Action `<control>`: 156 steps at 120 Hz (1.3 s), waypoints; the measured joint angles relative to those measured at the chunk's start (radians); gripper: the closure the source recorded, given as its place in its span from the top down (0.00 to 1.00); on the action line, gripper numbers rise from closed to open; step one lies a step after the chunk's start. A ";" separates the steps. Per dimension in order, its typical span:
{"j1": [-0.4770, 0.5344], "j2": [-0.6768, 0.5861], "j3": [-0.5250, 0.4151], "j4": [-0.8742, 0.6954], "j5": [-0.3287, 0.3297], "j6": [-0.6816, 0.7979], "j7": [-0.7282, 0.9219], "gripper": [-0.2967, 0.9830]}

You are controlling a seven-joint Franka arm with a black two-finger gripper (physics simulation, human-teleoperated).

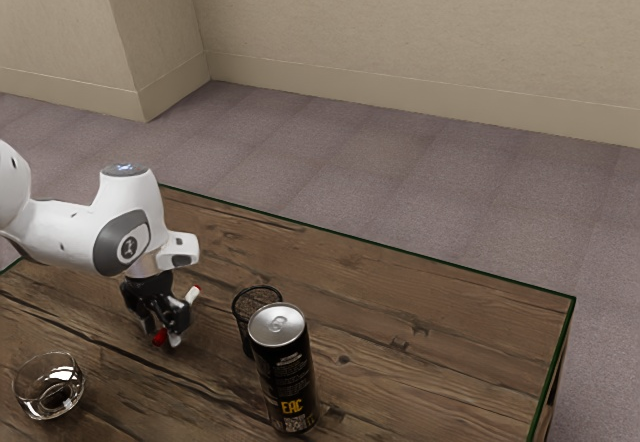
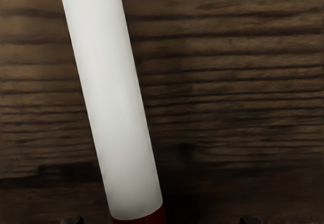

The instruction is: Put the marker into the pen holder.

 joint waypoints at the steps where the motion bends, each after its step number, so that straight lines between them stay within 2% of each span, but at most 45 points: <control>1: 0.000 0.000 0.000 0.000 0.000 0.000 0.000 0.49; 14: 0.000 0.000 0.000 0.000 0.000 0.000 0.006 0.34; 29: 0.000 0.000 0.001 0.000 0.004 0.002 0.007 0.24; 58: -0.003 -0.028 0.001 0.012 0.037 0.003 -0.007 0.17; 76: -0.006 -0.073 -0.007 0.139 0.118 -0.066 -0.025 0.16; 96: -0.012 -0.028 -0.058 0.432 0.161 -0.294 -0.047 0.15; 111: -0.052 0.037 -0.098 0.627 0.135 -0.571 -0.060 0.15; 134: -0.056 0.054 -0.132 0.730 0.087 -0.923 -0.074 0.16; 156: -0.083 0.057 -0.153 0.742 0.046 -1.104 -0.077 0.17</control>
